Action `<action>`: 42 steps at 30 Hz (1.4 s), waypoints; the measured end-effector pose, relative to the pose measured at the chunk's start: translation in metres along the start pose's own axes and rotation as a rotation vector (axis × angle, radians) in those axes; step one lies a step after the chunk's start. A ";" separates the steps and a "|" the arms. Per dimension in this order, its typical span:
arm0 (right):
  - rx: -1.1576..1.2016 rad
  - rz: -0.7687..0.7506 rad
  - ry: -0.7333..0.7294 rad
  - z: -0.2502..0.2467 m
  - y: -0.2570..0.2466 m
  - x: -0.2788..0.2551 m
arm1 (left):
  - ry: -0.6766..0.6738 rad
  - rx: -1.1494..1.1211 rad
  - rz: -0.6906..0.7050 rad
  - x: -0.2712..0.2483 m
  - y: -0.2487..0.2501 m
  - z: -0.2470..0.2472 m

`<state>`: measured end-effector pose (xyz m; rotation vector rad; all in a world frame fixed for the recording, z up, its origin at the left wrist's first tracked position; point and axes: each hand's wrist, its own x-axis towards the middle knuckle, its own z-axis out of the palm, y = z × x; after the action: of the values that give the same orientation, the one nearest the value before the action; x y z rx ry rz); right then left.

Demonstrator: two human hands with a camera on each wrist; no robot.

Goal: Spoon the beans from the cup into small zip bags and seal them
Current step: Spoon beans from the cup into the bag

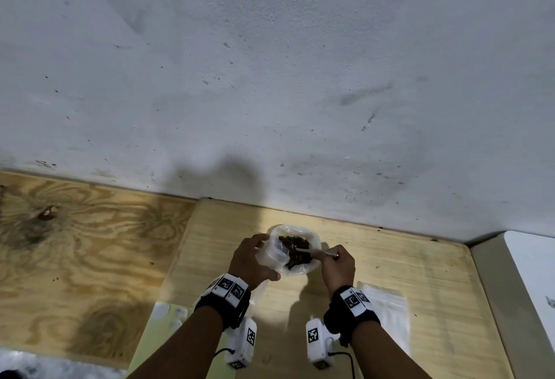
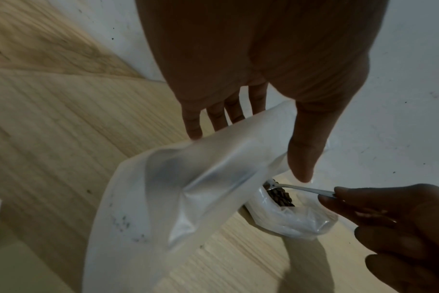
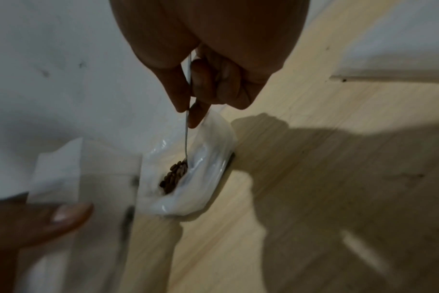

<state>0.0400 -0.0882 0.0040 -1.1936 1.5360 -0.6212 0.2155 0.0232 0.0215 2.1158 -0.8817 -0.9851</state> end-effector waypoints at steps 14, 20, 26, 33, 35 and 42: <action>0.227 -0.110 -0.028 -0.048 -0.017 -0.010 | 0.002 0.037 0.016 -0.012 0.004 0.005; 0.034 -0.372 -0.137 -0.046 -0.035 -0.033 | 0.005 0.063 0.052 -0.013 0.011 0.009; -0.056 -0.506 -0.199 -0.043 -0.048 -0.046 | 0.024 0.048 0.036 -0.014 0.010 0.009; -0.003 -0.372 0.049 -0.044 -0.031 -0.022 | 0.054 0.042 -0.015 -0.010 0.004 0.004; -0.064 -0.367 0.050 -0.038 -0.022 -0.016 | 0.050 0.042 -0.018 -0.007 0.003 0.003; -0.167 -0.288 0.008 -0.016 0.002 -0.006 | 0.045 0.007 -0.012 -0.002 0.002 0.000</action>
<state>0.0246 -0.0852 0.0099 -1.5581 1.4566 -0.6957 0.2135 0.0236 0.0241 2.1429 -0.8529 -0.9384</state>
